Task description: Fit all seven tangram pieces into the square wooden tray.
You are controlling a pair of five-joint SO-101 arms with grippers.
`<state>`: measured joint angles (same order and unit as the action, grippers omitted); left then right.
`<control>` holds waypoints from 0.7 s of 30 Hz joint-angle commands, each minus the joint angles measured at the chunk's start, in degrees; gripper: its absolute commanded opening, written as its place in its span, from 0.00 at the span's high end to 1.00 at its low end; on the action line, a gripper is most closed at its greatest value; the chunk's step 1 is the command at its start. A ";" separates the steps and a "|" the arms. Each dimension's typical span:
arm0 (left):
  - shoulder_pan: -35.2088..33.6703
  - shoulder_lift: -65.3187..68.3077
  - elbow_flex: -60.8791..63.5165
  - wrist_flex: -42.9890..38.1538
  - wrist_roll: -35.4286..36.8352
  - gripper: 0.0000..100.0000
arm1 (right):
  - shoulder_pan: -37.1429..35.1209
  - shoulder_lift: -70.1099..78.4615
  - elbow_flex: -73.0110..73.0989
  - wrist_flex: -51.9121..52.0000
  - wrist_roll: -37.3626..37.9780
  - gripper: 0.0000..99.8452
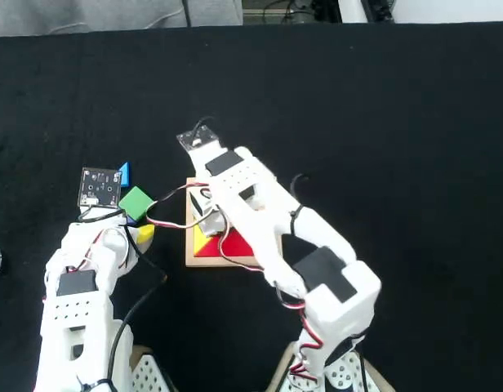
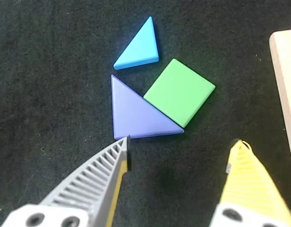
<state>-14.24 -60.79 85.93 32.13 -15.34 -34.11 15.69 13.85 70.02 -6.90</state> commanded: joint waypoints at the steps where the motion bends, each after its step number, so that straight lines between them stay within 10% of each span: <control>1: -0.04 -0.70 -0.48 -1.05 0.35 0.67 | -0.44 0.40 -3.65 2.02 0.70 0.99; 21: -0.04 -0.70 -0.48 -1.05 0.35 0.67 | 3.96 -2.95 -3.82 2.37 0.79 0.99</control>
<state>-14.24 -60.79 85.93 32.13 -15.34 -31.03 16.40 12.53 71.69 -6.64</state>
